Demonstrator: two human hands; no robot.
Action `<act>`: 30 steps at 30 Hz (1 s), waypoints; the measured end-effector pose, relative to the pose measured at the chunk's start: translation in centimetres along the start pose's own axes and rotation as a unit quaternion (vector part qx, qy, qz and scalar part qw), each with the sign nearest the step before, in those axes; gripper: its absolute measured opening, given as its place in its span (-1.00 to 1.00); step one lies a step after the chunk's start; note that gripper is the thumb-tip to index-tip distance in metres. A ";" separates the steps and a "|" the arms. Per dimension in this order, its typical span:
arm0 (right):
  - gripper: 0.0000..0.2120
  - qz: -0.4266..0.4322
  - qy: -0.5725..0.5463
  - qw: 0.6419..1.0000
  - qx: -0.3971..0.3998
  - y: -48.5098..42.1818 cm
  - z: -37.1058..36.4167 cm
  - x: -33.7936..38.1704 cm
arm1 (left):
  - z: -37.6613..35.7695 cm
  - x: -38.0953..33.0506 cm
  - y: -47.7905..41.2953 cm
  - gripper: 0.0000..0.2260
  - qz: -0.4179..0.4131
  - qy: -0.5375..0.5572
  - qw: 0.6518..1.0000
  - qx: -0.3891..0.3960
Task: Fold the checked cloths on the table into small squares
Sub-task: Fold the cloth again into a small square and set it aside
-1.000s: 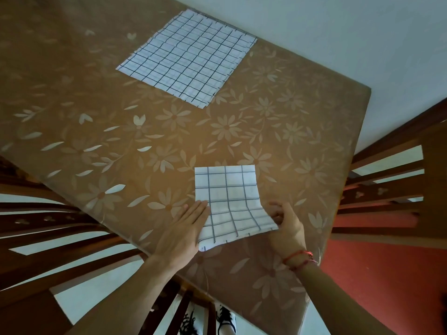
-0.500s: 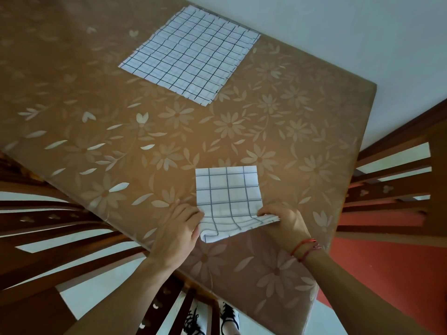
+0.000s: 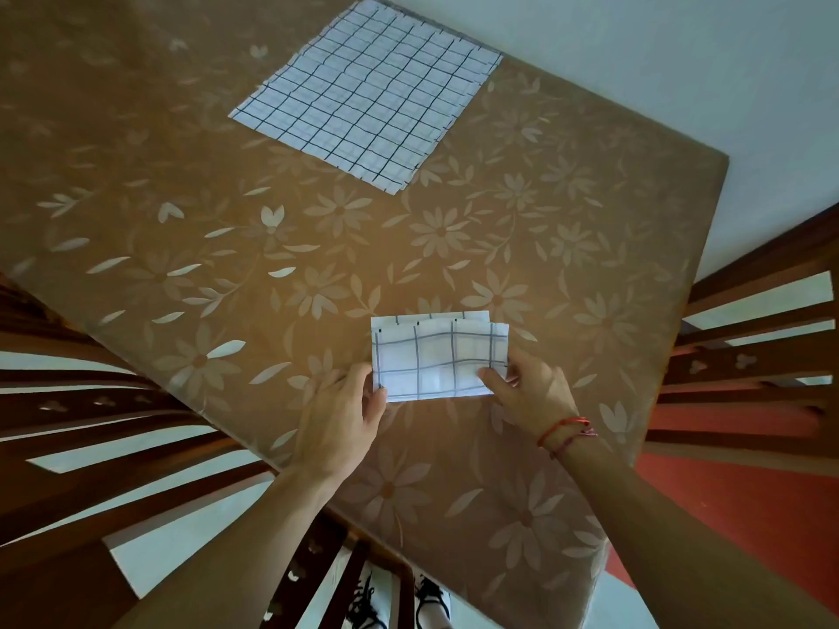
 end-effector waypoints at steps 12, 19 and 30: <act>-0.79 -0.033 0.047 0.998 0.013 -2.1 -0.9 0.8 | -1.3 1.2 -2.0 -0.47 -0.002 -0.132 0.991 0.036; -0.64 -0.027 0.061 0.996 -0.059 -2.6 0.1 1.4 | -1.0 0.6 -2.4 -0.56 -0.093 -0.112 0.989 0.027; -0.47 0.302 0.202 0.931 0.027 -2.4 -7.5 9.9 | -3.8 2.0 -2.7 -0.50 -0.127 -0.200 0.967 0.097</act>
Point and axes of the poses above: each hand's wrist, its own y-axis away from the middle knuckle, its own z-axis out of the back of the hand, x = y × z, the point moved 5 cm from there along -y, towards the middle knuckle, and after that the axes turned 9 degrees about z, right-handed, at the moved point
